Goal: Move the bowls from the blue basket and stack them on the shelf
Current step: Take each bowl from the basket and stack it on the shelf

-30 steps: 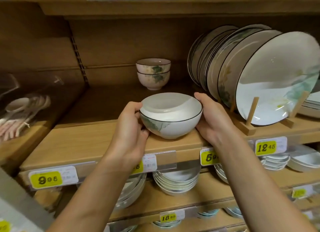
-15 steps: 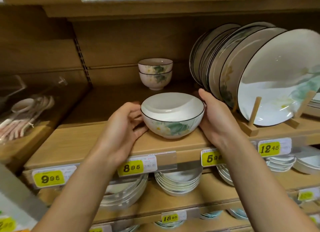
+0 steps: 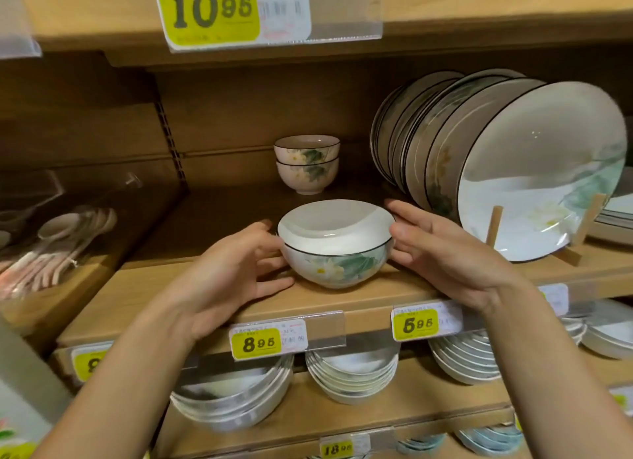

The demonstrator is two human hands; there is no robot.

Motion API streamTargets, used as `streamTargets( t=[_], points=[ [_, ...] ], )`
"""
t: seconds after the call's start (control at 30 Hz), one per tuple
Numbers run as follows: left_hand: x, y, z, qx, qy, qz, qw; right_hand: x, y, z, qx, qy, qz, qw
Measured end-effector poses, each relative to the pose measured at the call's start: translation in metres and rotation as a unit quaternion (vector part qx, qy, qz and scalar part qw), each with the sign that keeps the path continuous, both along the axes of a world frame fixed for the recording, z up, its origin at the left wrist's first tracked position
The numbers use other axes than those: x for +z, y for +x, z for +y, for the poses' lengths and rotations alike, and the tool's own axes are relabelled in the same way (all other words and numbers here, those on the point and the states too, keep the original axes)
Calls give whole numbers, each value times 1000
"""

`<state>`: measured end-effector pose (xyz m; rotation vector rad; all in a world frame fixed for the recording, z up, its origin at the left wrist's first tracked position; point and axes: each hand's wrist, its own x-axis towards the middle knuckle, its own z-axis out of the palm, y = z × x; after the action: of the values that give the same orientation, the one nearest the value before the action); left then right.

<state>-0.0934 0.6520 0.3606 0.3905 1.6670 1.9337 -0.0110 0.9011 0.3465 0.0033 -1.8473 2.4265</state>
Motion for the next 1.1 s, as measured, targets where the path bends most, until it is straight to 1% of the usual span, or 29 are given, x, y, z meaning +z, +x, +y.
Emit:
streamTargets(
  t=[0.07,0.13,0.17,0.23,0.3,0.37,0.47,0.53,0.67,0.77,0.87,1.0,1.1],
  points=[
    [-1,-7,-3,-26,-13,17,999,-2,3,6,38,48,18,998],
    [0,-13,-1,-64,-29,28,997,-2,0,6,83,122,37,988],
    [2,-16,-1,-76,-41,35,996,-2,-3,5,90,140,42,985],
    [4,-20,1,-84,-64,67,992,0,-9,7,90,127,35,987],
    [3,-24,4,-61,-68,88,992,4,-16,8,81,100,24,991],
    [3,-27,6,-39,-39,92,994,10,-23,9,62,87,26,994],
    [10,-34,8,-2,26,114,993,25,-33,7,57,98,58,992],
    [20,-41,11,21,59,118,991,37,-42,6,30,88,64,994],
    [50,-59,21,36,65,140,987,59,-71,-3,-3,26,95,995],
    [68,-77,28,29,72,141,987,71,-98,-10,-56,-13,102,993],
    [76,-96,37,21,74,162,984,76,-122,-11,-68,-14,128,989],
    [77,-116,54,59,98,163,980,76,-155,-4,-96,11,181,979],
    [80,-129,70,81,101,178,975,76,-180,3,-125,30,196,972]
  ],
)
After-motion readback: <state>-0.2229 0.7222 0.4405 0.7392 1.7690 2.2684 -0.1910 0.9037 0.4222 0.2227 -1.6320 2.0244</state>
